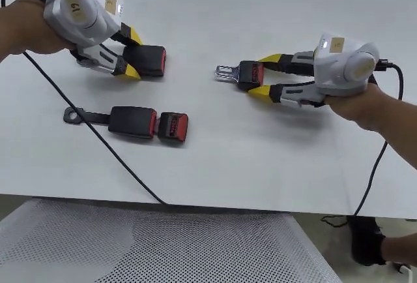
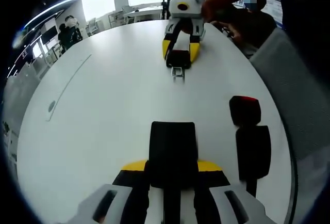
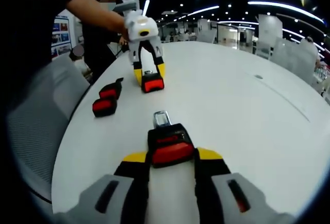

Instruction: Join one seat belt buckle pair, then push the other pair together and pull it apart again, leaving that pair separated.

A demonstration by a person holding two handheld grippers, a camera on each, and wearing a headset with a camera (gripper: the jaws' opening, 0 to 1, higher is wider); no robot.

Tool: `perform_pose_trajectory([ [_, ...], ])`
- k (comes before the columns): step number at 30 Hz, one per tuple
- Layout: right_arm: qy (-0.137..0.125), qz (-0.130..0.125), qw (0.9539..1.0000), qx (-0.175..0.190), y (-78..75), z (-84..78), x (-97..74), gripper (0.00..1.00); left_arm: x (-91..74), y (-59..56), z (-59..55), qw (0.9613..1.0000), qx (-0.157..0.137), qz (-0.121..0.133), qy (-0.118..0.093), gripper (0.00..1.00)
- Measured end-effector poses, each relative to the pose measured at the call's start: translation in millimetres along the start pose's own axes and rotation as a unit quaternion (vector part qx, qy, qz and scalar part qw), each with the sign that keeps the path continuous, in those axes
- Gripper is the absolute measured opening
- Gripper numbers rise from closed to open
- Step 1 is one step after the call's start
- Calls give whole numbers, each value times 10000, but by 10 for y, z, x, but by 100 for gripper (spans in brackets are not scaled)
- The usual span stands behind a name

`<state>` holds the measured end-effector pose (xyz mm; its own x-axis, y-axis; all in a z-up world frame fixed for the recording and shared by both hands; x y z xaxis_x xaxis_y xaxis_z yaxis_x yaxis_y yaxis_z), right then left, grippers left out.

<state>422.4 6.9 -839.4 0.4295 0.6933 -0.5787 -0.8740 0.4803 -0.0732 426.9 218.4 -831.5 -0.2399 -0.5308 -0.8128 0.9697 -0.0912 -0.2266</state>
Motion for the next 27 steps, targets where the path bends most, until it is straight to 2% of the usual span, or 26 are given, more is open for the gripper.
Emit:
perform_pose_trajectory([
  [12,-109,74,9998,-116,113,170,268,35,-11,-8,18,10000,-5,-39,74,34],
  [22,-143,103,9997,-168,171,266,376,35,-18,-5,38,9999,-5,-56,115,34],
  [27,-187,111,9996,-172,223,330,462,35,-11,31,19,9999,-19,-56,118,34],
])
Point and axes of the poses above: the centre of the closed fingertips' face, and the gripper's own axes: x roughly forward along the fingers, y roughly to its left, z roughly out of its top, the point moved 2 cm from there along -x, roughly backward along the fingers, and after that the axes turned 15 degrees about -z, right-handed, at the moved point
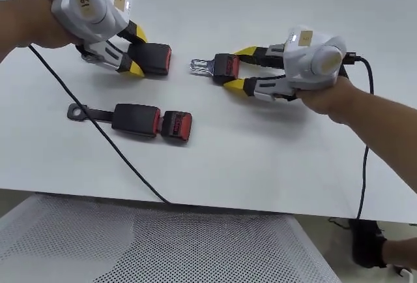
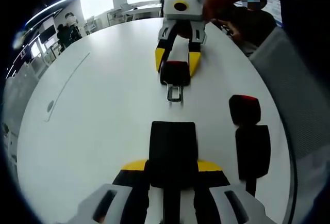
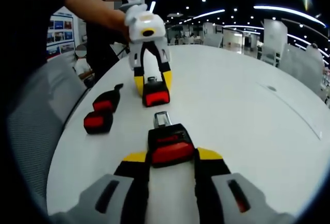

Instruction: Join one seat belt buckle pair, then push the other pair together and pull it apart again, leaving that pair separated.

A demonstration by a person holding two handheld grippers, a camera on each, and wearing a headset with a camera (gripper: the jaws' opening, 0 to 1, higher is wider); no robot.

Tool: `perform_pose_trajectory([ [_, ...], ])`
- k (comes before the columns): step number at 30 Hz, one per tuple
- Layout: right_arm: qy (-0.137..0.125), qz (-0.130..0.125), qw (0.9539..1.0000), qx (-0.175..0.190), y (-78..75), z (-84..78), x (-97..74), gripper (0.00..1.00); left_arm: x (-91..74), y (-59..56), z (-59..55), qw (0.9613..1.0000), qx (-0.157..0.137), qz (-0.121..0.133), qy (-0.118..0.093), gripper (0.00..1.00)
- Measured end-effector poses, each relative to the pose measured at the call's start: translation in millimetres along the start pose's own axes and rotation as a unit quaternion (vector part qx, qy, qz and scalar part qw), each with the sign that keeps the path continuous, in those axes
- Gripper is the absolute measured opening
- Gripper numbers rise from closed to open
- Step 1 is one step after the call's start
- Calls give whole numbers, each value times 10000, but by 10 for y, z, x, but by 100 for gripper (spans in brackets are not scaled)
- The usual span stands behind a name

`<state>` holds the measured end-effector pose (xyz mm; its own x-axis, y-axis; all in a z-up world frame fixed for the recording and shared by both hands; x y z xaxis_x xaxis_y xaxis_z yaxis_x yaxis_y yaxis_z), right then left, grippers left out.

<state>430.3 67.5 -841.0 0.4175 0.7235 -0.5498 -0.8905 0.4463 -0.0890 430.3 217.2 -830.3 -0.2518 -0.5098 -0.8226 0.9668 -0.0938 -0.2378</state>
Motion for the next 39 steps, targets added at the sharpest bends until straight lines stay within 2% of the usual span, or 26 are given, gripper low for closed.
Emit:
perform_pose_trajectory([
  [10,-70,-27,9999,-116,149,174,204,35,10,25,-7,10000,6,-20,50,33],
  [22,-47,3,10000,-63,334,250,297,34,37,62,-29,9999,21,-34,141,34],
  [30,1,-53,10000,3,274,223,248,34,40,94,-52,10000,-23,36,76,33],
  [39,84,-59,9999,129,240,249,312,33,39,103,-61,9999,61,-8,131,33],
])
Point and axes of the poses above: the centre of the closed fingertips' face, and the gripper's own axes: x roughly forward along the fingers, y roughly to its left, z roughly out of its top, the point moved 2 cm from there along -x, roughly backward along the fingers, and after that the axes turned 15 degrees about -z, right-handed, at the moved point
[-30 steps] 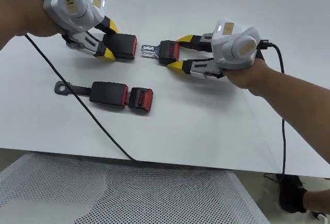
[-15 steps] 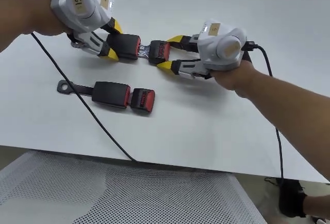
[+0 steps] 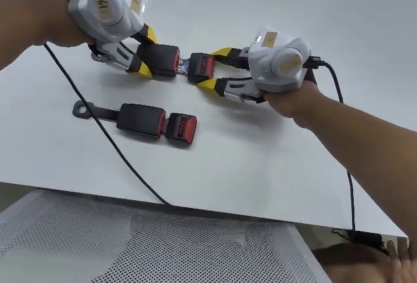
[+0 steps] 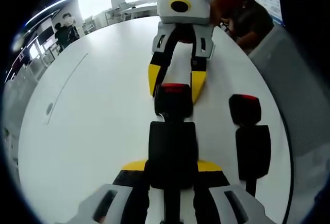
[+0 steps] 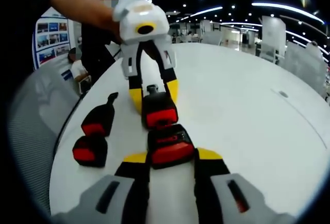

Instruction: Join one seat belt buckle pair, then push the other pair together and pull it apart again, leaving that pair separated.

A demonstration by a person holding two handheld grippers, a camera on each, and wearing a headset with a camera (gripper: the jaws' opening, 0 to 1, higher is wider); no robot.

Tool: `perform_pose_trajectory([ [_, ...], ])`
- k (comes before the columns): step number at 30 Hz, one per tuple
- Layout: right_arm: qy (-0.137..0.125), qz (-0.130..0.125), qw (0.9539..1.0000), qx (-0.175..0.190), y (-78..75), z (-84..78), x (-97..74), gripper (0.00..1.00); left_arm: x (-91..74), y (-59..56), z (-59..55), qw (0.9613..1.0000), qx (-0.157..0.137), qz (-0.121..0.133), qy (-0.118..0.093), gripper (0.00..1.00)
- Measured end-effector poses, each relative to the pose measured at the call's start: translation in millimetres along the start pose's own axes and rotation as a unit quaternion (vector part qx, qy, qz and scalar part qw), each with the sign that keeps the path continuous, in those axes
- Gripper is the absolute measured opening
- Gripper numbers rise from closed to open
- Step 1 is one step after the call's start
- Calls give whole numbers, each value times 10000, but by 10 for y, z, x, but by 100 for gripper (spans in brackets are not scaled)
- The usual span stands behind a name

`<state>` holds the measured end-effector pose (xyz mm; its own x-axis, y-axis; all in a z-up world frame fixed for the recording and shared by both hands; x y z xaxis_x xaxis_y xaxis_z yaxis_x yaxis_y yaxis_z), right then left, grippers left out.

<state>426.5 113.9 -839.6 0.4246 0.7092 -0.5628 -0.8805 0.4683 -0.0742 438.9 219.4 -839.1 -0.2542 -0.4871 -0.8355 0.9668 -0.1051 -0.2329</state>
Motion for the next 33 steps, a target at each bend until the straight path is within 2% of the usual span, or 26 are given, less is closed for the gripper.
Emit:
perform_pose_trajectory([
  [1,3,50,9999,134,40,30,28,33,1,-4,2,10000,21,-14,44,33],
  [4,4,-28,10000,73,26,63,61,33,-6,-5,-8,10000,-12,-8,7,33],
  [8,50,-109,9994,336,2,92,75,33,-7,-14,-8,10000,-14,-13,-20,33],
  [17,196,-286,9991,231,-22,132,139,34,-8,-20,-9,10000,-55,-4,-12,33],
  [33,299,-373,9986,228,4,155,172,35,-8,-33,13,10000,-38,-13,2,33],
])
Point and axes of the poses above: the centre of the closed fingertips' face, and the gripper's own axes: x roughly forward along the fingers, y roughly to its left, z roughly out of its top, the point moved 2 cm from there along -x, roughly backward along the fingers, and after that the axes turned 15 degrees about -z, right-handed, at the moved point
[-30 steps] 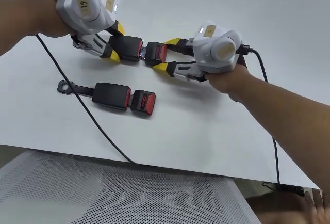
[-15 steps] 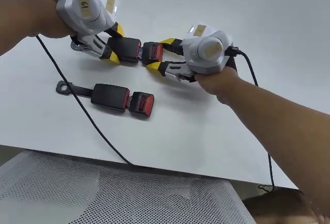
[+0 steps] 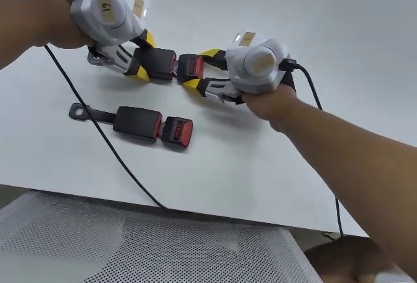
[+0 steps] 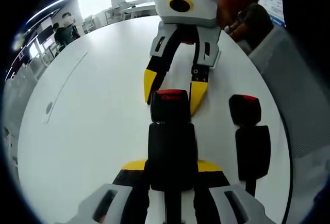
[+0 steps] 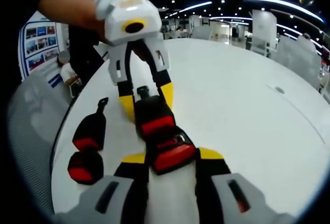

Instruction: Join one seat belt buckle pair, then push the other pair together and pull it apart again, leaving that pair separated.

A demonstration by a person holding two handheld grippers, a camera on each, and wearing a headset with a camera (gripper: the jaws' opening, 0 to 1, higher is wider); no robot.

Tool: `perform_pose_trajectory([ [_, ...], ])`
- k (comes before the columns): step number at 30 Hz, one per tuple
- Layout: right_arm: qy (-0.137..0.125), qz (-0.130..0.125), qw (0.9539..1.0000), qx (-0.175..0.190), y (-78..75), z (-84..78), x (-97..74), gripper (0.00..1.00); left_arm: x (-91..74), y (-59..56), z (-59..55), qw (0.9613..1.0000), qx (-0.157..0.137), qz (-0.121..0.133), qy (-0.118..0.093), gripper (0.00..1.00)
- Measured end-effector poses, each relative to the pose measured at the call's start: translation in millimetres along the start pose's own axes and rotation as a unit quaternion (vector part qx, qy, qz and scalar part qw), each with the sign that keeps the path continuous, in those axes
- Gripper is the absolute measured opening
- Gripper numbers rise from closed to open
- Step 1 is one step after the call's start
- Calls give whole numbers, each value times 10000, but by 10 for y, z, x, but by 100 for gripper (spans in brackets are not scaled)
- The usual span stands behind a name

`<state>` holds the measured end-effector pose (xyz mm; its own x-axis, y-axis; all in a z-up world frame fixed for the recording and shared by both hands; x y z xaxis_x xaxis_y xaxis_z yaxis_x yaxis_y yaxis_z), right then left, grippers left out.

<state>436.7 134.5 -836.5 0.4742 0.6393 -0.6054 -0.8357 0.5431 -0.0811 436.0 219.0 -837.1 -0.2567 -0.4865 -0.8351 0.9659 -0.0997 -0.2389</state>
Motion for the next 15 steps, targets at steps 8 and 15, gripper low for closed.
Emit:
perform_pose_trajectory([
  [8,11,-6,10000,-37,17,1,5,35,1,-6,13,10000,-5,0,23,33],
  [15,4,-14,10000,-45,24,1,8,35,3,-7,21,10000,-3,-3,23,33],
])
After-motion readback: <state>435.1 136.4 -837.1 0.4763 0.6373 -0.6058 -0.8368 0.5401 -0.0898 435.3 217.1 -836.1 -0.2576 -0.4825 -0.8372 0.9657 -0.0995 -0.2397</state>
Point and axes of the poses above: the centre of the closed fingertips' face, and the gripper's own axes: x roughly forward along the fingers, y roughly to its left, z roughly out of its top, the point moved 2 cm from there along -x, roughly backward along the fingers, and after that the axes turned 15 degrees about -z, right-handed, at the moved point
